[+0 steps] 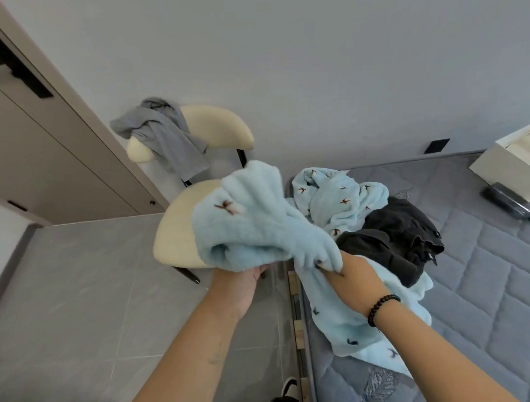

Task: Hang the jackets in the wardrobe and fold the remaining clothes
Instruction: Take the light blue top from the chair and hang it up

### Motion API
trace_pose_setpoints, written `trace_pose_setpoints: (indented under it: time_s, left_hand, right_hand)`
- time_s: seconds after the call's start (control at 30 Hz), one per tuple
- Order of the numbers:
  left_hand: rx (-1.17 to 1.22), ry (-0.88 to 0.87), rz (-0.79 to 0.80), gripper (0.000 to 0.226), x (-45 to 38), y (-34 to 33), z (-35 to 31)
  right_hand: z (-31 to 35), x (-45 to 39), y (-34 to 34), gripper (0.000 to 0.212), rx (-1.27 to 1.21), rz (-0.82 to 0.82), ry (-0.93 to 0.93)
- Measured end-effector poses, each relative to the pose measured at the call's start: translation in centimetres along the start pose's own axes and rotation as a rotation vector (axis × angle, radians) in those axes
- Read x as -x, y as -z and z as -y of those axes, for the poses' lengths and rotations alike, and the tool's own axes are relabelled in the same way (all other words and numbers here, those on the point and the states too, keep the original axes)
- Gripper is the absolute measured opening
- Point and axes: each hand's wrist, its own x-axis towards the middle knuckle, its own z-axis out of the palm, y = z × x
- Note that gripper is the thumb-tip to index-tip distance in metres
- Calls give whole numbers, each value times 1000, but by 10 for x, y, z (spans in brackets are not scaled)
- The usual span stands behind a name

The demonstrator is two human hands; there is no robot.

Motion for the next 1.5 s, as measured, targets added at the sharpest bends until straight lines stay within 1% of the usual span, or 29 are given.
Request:
trace_pose_setpoints:
  time_s: [0.07,0.1,0.13,0.2,0.23,0.27,0.33,0.37,0.43,0.5,0.53,0.57,0.6,0.67,0.7,0.73,0.77,0.8,0.83,0.87,0.97,1.03,1.13,1.2,1.27,1.33,1.4,1.47,1.5]
  left_hand:
    - [-190,-54,152,31,2,-4,-8]
    - [-239,-41,198,36,5,-4,-12]
    - [-267,16,224,43,7,-3,-12]
    - [-313,113,242,61,14,-1,-8]
    - [-352,150,283,69,18,-1,-2]
    - [-408,172,368,74,23,0,4]
    - [-575,185,488,76,31,-3,15]
    - [-644,176,487,74,33,-7,19]
    - [-716,94,355,58,33,-16,21]
    - [-724,-33,174,33,26,-22,20]
    - [-684,-72,114,28,21,-24,17]
    - [-636,-87,75,29,18,-24,14]
    - [-558,-79,63,32,17,-23,10]
    - [-361,-36,109,39,20,-19,3]
    - [-272,-4,133,41,21,-16,0]
    - [-205,24,129,40,22,-13,-3]
    - [-157,47,92,37,21,-10,-7]
    - [-121,69,38,35,20,-8,-11]
    - [-105,88,-4,33,18,-4,-14]
    - [-109,103,-31,32,16,0,-15]
    - [-158,147,-78,34,14,14,-15]
    - [-165,191,-90,38,15,24,-11]
    - [-133,255,-113,49,15,40,-7]
    - [-116,272,-107,56,12,52,-5]
    - [-114,279,-102,57,7,64,-3]
    - [-118,276,-116,50,2,75,-1]
    - [-114,271,-130,42,-4,84,1]
    - [-118,272,-145,39,-10,92,2]
    - [-113,277,-152,38,-11,94,2]
  right_hand:
    - [13,0,16,18,-215,-142,-7]
    - [21,0,26,21,-311,-206,8]
    - [30,-1,36,23,-371,-256,37]
    - [52,-4,56,25,-415,-298,98]
    - [64,-6,65,25,-435,-310,113]
    - [74,-8,73,26,-461,-320,119]
    - [95,-9,82,30,-516,-323,135]
    - [106,-7,83,31,-534,-313,151]
    - [126,-3,85,31,-582,-269,206]
    - [136,2,88,30,-630,-225,272]
    - [136,4,90,22,-658,-192,297]
    - [133,5,94,12,-704,-155,315]
    - [127,7,96,8,-780,-119,326]
    - [107,6,97,24,-967,-90,270]
    - [94,3,94,33,-984,-107,194]
    - [80,-2,87,38,-918,-135,111]
    - [65,-7,79,42,-763,-143,28]
    - [50,-12,67,47,-593,-104,-37]
    - [39,-16,55,53,-452,-39,-77]
    - [31,-19,43,56,-375,21,-85]
    - [18,-23,10,42,-351,91,-34]
    - [13,-26,-7,46,-406,152,-42]
    - [14,-32,-24,57,-566,340,-86]
    - [14,-41,-30,66,-567,387,-41]
    - [8,-55,-31,63,-621,417,-32]
    - [-4,-75,-32,52,-813,418,-145]
    - [-14,-97,-35,47,-960,394,-336]
    - [-20,-115,-48,72,-833,333,-475]
    - [-21,-123,-57,82,-716,312,-515]
